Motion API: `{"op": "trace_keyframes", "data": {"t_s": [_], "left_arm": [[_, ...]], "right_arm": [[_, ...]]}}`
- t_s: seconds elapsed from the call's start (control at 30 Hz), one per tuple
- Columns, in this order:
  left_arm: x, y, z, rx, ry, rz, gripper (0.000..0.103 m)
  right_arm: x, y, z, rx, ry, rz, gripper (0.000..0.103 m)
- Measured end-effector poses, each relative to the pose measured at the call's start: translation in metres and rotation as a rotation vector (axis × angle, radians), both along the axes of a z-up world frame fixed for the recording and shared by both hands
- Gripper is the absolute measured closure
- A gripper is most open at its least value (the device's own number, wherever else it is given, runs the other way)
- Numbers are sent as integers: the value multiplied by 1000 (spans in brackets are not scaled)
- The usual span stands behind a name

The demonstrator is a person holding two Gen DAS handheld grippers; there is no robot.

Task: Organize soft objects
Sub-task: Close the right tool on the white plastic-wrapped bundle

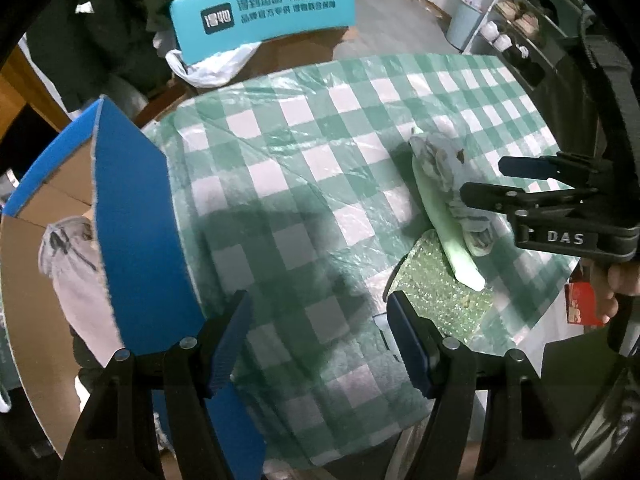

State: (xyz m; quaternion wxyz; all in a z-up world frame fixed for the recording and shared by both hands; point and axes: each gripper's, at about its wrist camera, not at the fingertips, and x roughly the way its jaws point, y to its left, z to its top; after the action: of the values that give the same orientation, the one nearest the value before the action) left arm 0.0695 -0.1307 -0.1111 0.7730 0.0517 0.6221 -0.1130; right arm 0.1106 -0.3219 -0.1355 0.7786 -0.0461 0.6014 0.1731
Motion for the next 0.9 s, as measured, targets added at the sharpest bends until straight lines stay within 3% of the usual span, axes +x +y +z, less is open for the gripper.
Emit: {"op": "trace_keyframes", "data": {"t_s": [0.43, 0.53, 0.73, 0.9], "left_arm": [[7, -7, -29, 24, 57, -3, 32], [9, -7, -33, 13, 75, 4, 32], [10, -7, -37, 6, 80, 8, 32], [11, -6, -40, 2, 88, 17, 32]], "right_arm": [[8, -3, -42, -45, 38, -7, 33], [10, -2, -51, -47, 53, -7, 45], [11, -5, -60, -78, 41, -39, 59], [14, -7, -61, -76, 42, -34, 59]]}}
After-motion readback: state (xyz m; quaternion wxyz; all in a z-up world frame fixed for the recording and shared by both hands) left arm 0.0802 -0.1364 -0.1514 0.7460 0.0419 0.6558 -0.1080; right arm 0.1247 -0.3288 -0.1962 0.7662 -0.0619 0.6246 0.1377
